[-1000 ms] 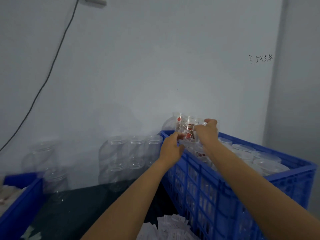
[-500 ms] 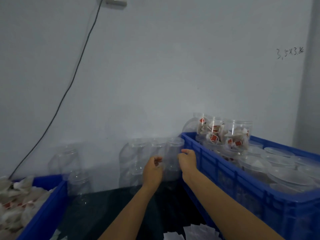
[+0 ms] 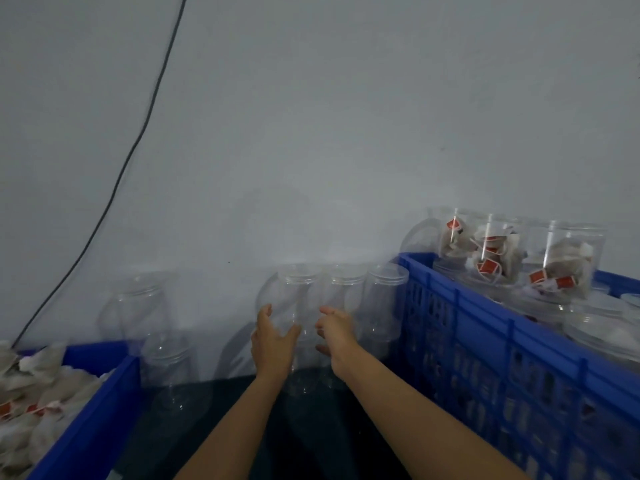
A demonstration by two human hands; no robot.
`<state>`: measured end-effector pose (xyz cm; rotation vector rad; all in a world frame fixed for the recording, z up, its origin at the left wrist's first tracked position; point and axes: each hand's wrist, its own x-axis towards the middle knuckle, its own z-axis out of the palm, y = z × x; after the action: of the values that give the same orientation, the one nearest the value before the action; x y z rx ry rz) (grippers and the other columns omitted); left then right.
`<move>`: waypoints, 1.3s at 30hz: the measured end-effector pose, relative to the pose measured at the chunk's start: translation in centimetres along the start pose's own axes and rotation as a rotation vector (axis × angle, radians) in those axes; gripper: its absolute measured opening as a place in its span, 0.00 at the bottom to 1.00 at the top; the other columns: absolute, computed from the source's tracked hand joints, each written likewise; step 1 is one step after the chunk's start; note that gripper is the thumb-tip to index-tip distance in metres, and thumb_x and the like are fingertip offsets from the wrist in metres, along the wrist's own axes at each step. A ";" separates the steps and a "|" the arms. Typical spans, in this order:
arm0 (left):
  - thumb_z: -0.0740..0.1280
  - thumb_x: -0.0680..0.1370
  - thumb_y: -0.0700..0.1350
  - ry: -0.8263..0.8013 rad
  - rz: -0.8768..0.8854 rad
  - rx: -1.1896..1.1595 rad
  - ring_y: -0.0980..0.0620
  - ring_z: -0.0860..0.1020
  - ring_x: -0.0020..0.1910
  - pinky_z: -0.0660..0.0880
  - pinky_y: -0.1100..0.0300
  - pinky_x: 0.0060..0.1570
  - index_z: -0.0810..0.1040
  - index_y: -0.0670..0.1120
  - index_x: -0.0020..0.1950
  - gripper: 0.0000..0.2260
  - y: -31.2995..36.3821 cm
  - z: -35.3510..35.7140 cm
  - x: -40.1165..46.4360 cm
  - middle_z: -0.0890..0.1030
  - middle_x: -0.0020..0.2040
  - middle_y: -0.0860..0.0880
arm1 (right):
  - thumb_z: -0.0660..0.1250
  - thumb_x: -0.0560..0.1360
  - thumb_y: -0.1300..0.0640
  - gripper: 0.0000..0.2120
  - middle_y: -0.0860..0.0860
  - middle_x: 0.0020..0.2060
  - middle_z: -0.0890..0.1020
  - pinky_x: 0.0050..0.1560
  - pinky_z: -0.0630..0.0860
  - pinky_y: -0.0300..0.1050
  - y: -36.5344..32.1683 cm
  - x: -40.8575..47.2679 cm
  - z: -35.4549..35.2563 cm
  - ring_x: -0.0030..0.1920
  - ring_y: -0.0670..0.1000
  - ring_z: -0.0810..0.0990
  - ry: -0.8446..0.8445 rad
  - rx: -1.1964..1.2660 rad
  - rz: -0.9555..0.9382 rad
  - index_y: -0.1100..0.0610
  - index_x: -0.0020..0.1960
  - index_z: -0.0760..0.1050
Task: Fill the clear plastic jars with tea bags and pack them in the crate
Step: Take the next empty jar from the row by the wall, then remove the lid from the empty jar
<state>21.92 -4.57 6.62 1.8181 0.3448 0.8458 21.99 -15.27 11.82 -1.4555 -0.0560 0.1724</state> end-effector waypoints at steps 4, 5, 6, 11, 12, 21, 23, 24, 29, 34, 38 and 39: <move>0.72 0.74 0.53 -0.121 -0.040 -0.092 0.45 0.68 0.70 0.66 0.47 0.69 0.56 0.47 0.77 0.37 -1.1 0.7 1.2 0.65 0.74 0.47 | 0.58 0.77 0.68 0.22 0.49 0.50 0.74 0.60 0.73 0.48 1.3 1.1 0.9 0.48 0.47 0.73 0.037 -0.015 -0.056 0.57 0.69 0.66; 0.73 0.73 0.52 -0.146 -0.058 -0.124 0.46 0.68 0.70 0.66 0.46 0.69 0.55 0.47 0.77 0.39 -1.3 0.8 1.5 0.65 0.74 0.47 | 0.59 0.77 0.68 0.23 0.51 0.55 0.74 0.61 0.73 0.47 1.5 1.2 1.0 0.52 0.49 0.74 0.038 -0.024 -0.077 0.57 0.70 0.65; 0.74 0.72 0.51 -0.172 -0.078 -0.164 0.46 0.67 0.70 0.66 0.46 0.69 0.55 0.47 0.77 0.41 -1.4 1.0 1.8 0.65 0.74 0.47 | 0.60 0.77 0.68 0.24 0.53 0.59 0.73 0.63 0.72 0.47 1.6 1.3 1.1 0.56 0.51 0.74 0.039 -0.030 -0.092 0.58 0.71 0.64; 0.78 0.68 0.46 -0.181 -0.122 -0.207 0.51 0.69 0.64 0.70 0.51 0.65 0.56 0.46 0.77 0.44 -2.2 0.7 2.6 0.68 0.70 0.48 | 0.60 0.76 0.69 0.24 0.56 0.61 0.74 0.54 0.74 0.41 2.0 1.4 1.2 0.57 0.52 0.75 0.026 -0.067 -0.124 0.58 0.71 0.64; 0.79 0.67 0.45 -0.168 -0.116 -0.169 0.50 0.70 0.64 0.70 0.51 0.64 0.57 0.45 0.76 0.44 -2.2 0.4 2.5 0.68 0.70 0.47 | 0.60 0.76 0.70 0.24 0.55 0.58 0.75 0.50 0.74 0.38 2.0 1.2 1.2 0.54 0.51 0.75 0.012 -0.073 -0.127 0.58 0.71 0.65; 0.80 0.65 0.43 -0.117 -0.091 -0.170 0.52 0.76 0.53 0.76 0.60 0.49 0.64 0.46 0.65 0.36 -0.3 -3.6 -2.2 0.73 0.59 0.47 | 0.60 0.75 0.69 0.20 0.56 0.60 0.73 0.48 0.76 0.37 1.4 -4.4 0.8 0.56 0.52 0.76 -0.105 -0.141 -0.210 0.54 0.64 0.68; 0.80 0.65 0.43 -0.127 -0.082 -0.210 0.58 0.76 0.49 0.72 0.68 0.41 0.63 0.47 0.63 0.35 0.0 -4.9 -4.1 0.73 0.54 0.53 | 0.61 0.75 0.69 0.19 0.56 0.58 0.75 0.50 0.78 0.40 1.4 -6.2 0.3 0.56 0.53 0.77 -0.157 -0.155 -0.200 0.55 0.63 0.68; 0.81 0.64 0.43 -0.127 -0.074 -0.220 0.59 0.75 0.48 0.71 0.70 0.39 0.62 0.47 0.63 0.35 0.1 -5.5 -5.0 0.73 0.54 0.54 | 0.61 0.75 0.69 0.19 0.58 0.57 0.76 0.50 0.78 0.42 1.6 -7.1 0.0 0.55 0.54 0.78 -0.185 -0.151 -0.192 0.56 0.63 0.68; 0.82 0.60 0.41 -0.150 -0.007 -0.176 0.58 0.75 0.52 0.72 0.70 0.42 0.55 0.56 0.66 0.46 0.5 -8.5 -10.2 0.72 0.55 0.56 | 0.65 0.76 0.66 0.23 0.56 0.61 0.75 0.44 0.75 0.35 2.8 -11.9 -1.4 0.57 0.52 0.76 -0.301 -0.072 -0.201 0.54 0.67 0.64; 0.82 0.55 0.46 -0.217 0.005 -0.018 0.56 0.77 0.54 0.82 0.57 0.45 0.60 0.57 0.64 0.45 0.2 -10.6 -15.6 0.75 0.59 0.51 | 0.77 0.66 0.59 0.38 0.45 0.61 0.73 0.48 0.75 0.33 4.6 -16.1 -2.3 0.59 0.42 0.74 -0.297 0.024 -0.365 0.46 0.68 0.60; 0.82 0.53 0.52 -0.199 0.052 0.077 0.56 0.79 0.51 0.81 0.59 0.45 0.66 0.56 0.62 0.41 0.0 -11.4 -19.4 0.77 0.55 0.55 | 0.79 0.63 0.66 0.39 0.46 0.56 0.73 0.48 0.75 0.30 6.3 -17.9 -2.0 0.55 0.43 0.76 -0.162 0.066 -0.431 0.50 0.66 0.62; 0.82 0.52 0.53 -0.171 0.059 0.051 0.58 0.80 0.49 0.80 0.65 0.41 0.68 0.58 0.58 0.38 -0.1 -11.5 -20.1 0.78 0.51 0.58 | 0.79 0.62 0.66 0.39 0.47 0.56 0.74 0.49 0.76 0.31 6.8 -18.2 -1.9 0.55 0.44 0.76 -0.130 0.067 -0.446 0.50 0.65 0.63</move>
<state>-0.23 -8.45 1.06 1.9410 0.2052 0.7213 3.74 -19.13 6.11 -1.3293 -0.4722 -0.0954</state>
